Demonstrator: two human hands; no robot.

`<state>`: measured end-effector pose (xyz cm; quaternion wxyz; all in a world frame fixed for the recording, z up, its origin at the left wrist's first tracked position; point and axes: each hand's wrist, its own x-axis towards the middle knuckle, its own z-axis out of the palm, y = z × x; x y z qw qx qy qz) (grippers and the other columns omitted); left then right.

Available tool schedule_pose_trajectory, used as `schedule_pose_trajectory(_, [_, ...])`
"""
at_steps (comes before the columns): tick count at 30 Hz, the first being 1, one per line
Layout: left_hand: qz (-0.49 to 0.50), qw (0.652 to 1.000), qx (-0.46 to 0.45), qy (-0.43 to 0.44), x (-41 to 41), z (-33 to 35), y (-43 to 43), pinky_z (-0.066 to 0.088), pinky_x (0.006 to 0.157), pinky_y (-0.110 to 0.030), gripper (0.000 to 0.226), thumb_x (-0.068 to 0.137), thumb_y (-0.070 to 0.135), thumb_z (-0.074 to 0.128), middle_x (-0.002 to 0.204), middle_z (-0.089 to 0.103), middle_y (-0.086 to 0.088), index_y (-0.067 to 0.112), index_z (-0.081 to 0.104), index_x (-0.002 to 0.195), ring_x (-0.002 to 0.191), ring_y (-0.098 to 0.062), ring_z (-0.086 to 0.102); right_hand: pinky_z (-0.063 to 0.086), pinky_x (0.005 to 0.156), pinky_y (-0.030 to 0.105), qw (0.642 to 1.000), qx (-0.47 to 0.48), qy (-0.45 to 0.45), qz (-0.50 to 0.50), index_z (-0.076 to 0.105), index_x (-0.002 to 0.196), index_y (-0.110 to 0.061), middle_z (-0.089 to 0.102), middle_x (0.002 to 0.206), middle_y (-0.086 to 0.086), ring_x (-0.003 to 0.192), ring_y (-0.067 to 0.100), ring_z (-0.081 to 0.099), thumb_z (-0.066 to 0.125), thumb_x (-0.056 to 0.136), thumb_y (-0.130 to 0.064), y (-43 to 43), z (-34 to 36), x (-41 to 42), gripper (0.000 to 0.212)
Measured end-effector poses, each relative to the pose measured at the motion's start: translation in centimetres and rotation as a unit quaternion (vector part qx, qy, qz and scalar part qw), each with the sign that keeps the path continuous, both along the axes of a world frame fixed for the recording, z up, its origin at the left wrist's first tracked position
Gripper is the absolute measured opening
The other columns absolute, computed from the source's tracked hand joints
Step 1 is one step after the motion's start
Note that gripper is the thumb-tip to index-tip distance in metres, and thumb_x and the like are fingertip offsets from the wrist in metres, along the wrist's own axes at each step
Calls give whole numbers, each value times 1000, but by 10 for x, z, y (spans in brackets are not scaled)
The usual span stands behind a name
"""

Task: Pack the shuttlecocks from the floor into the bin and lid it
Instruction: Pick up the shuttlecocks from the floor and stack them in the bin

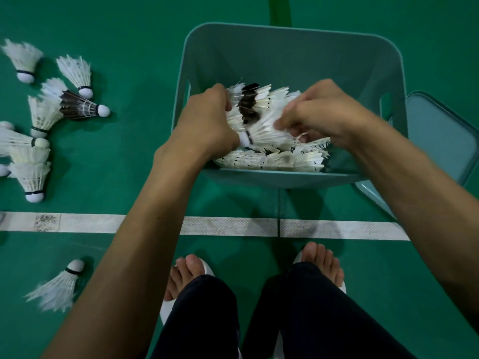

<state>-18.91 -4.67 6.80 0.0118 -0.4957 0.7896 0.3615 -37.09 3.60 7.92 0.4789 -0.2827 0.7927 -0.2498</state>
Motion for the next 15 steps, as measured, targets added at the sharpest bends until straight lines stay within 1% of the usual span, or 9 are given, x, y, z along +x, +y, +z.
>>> schedule_pose_trajectory(2, [10, 999, -30, -26, -2, -2, -1, 54, 77, -41, 32, 75, 2, 73, 113, 64, -11, 14, 63, 103, 91, -27, 59, 65, 61, 33, 998, 33, 20, -41, 71, 91, 5, 71, 76, 14, 61, 21, 67, 80, 82, 1, 2, 0, -5, 13])
schedule_pose_trajectory(3, [10, 999, -35, -33, -3, -2, -1, 49, 78, -38, 32, 76, 1, 70, 120, 60, -12, 13, 65, 105, 94, -29, 57, 65, 64, 35, 997, 40, 34, -51, 71, 93, 7, 72, 79, 18, 62, 24, 70, 79, 83, 1, 1, -2, -4, 14])
schedule_pose_trajectory(5, [4, 999, -29, -41, -7, -3, 1, 43, 83, -34, 42, 78, -1, 66, 132, 47, -13, 13, 62, 118, 98, -31, 53, 65, 64, 37, 996, 36, 57, -66, 70, 93, 9, 72, 78, 19, 62, 26, 73, 77, 85, 2, -2, -6, 2, 13])
schedule_pose_trajectory(6, [-2, 999, -25, -43, -8, -4, 3, 43, 84, -34, 48, 79, -3, 64, 135, 42, -13, 14, 58, 123, 98, -32, 52, 65, 63, 38, 994, 24, 70, -76, 70, 93, 9, 72, 76, 19, 60, 26, 73, 76, 85, 3, -6, -8, 6, 11])
schedule_pose_trajectory(8, [-16, 998, -26, -48, -11, -6, 5, 45, 86, -37, 54, 80, -4, 61, 138, 41, -14, 16, 54, 129, 105, -36, 55, 65, 61, 39, 992, 2, 89, -91, 70, 92, 9, 73, 74, 20, 56, 27, 74, 72, 84, 5, -14, -11, 15, 9])
schedule_pose_trajectory(10, [-28, 998, -31, -49, -12, -9, 6, 46, 88, -40, 56, 79, -5, 58, 137, 48, -16, 16, 53, 131, 114, -39, 56, 66, 63, 41, 995, 5, 61, -84, 70, 93, 9, 75, 81, 23, 63, 31, 76, 70, 87, 6, -21, -11, 25, 7])
schedule_pose_trajectory(11, [-30, 998, -32, -47, -11, -11, 5, 46, 86, -40, 56, 79, -5, 57, 133, 52, -16, 15, 53, 131, 114, -39, 57, 66, 65, 43, 996, 17, 35, -75, 70, 96, 10, 75, 86, 24, 68, 33, 77, 69, 89, 6, -24, -10, 30, 8])
schedule_pose_trajectory(13, [-27, 998, -34, -38, -9, -15, 4, 44, 80, -37, 54, 78, -6, 56, 124, 58, -14, 14, 55, 129, 109, -35, 58, 65, 71, 47, 997, 39, 5, -61, 67, 101, 10, 75, 94, 25, 70, 34, 75, 69, 90, 6, -28, -10, 35, 12])
schedule_pose_trajectory(15, [-23, 999, -40, -29, -6, -17, 3, 41, 77, -35, 53, 77, -7, 56, 119, 60, -12, 14, 57, 126, 102, -31, 56, 65, 75, 49, 997, 42, -8, -61, 64, 97, 7, 73, 96, 24, 71, 33, 70, 68, 90, 8, -32, -11, 35, 8])
